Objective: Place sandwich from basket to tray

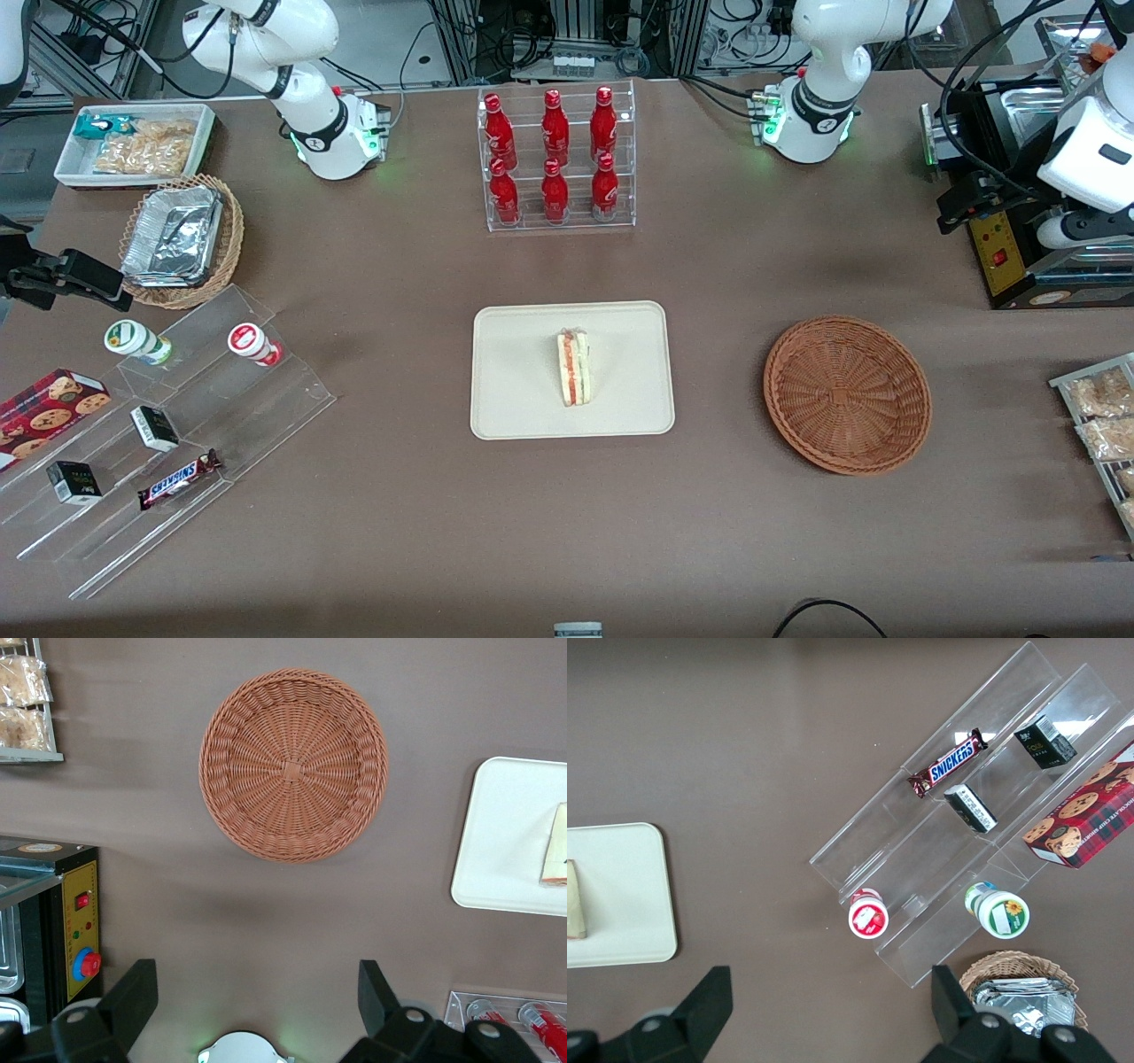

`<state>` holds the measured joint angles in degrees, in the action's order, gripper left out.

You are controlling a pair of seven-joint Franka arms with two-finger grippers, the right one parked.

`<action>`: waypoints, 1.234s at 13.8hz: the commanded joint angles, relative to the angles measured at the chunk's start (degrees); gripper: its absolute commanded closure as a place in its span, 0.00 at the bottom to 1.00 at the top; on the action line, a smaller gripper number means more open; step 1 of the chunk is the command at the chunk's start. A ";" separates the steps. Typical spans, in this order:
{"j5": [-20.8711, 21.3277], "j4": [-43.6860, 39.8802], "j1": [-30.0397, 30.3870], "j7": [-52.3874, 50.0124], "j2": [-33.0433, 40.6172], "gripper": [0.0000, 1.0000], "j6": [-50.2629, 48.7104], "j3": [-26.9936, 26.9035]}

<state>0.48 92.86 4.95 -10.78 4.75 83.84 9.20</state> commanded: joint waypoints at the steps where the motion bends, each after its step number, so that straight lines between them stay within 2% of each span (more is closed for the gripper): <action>1: -0.13 -0.31 0.41 1.28 0.00 0.00 0.45 0.21; 6: -0.04 -2.16 0.50 1.02 -0.18 0.00 -4.81 0.30; 12: -0.04 -2.51 0.32 0.67 -0.88 0.00 -5.09 0.30; 17: -0.04 -7.16 0.41 0.76 -4.57 0.00 -5.61 0.21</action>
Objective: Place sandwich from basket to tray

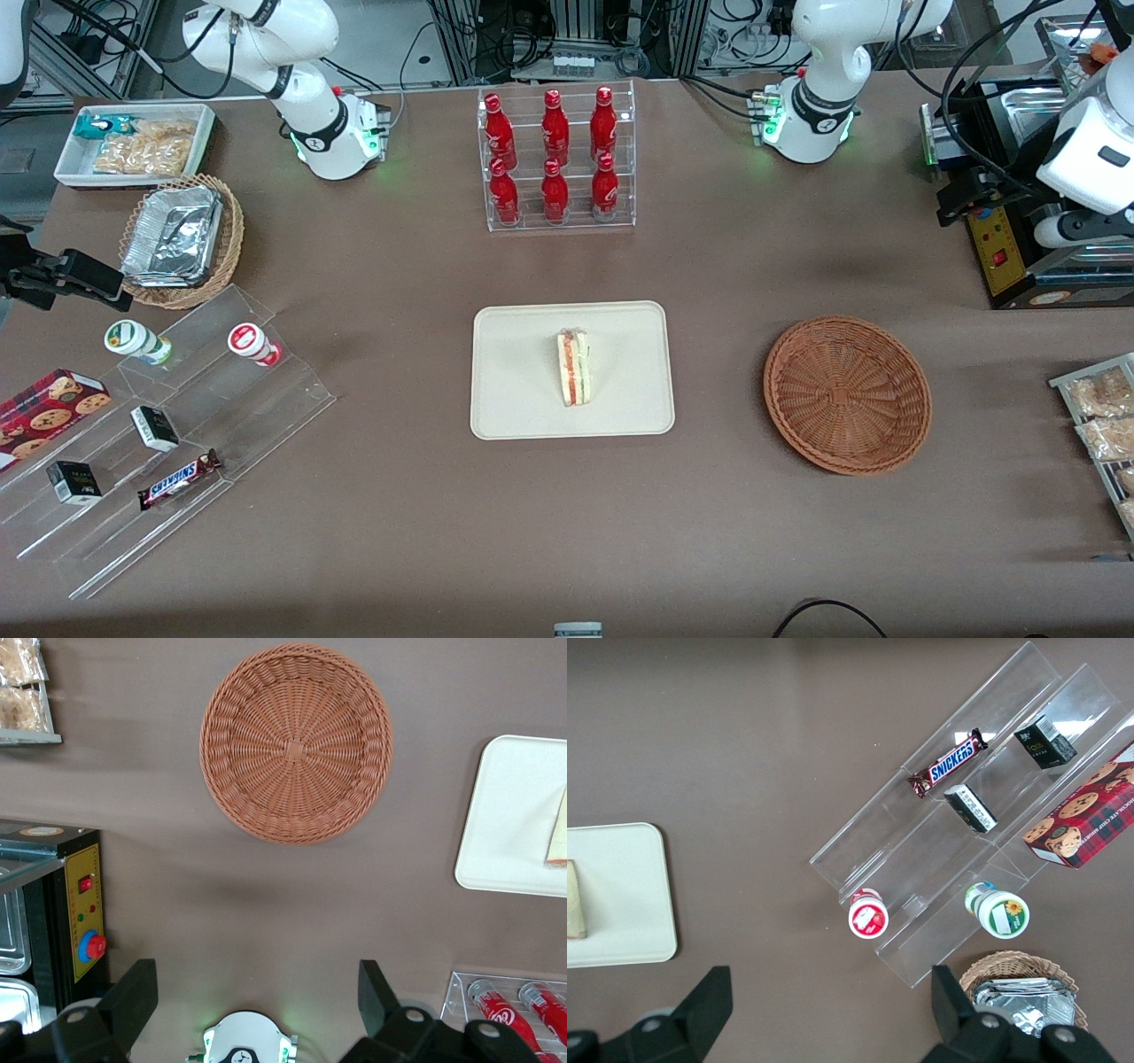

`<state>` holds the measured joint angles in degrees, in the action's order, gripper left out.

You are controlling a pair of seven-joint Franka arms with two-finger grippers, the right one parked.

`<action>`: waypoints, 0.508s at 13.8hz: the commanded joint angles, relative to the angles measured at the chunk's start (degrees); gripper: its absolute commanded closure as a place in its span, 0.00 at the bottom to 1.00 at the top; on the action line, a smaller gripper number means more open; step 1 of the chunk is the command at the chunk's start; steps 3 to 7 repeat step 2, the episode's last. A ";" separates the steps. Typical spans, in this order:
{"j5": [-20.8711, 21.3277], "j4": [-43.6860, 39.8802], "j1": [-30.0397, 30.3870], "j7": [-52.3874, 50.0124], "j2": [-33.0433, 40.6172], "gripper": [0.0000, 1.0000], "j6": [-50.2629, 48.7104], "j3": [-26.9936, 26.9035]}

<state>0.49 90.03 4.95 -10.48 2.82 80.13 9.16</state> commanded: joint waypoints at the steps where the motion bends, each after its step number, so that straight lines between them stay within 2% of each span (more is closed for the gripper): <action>1: -0.14 -4.42 0.41 0.46 -2.73 0.00 -2.51 0.24; 7: -0.05 -4.34 0.41 0.55 -2.73 0.00 -2.69 0.24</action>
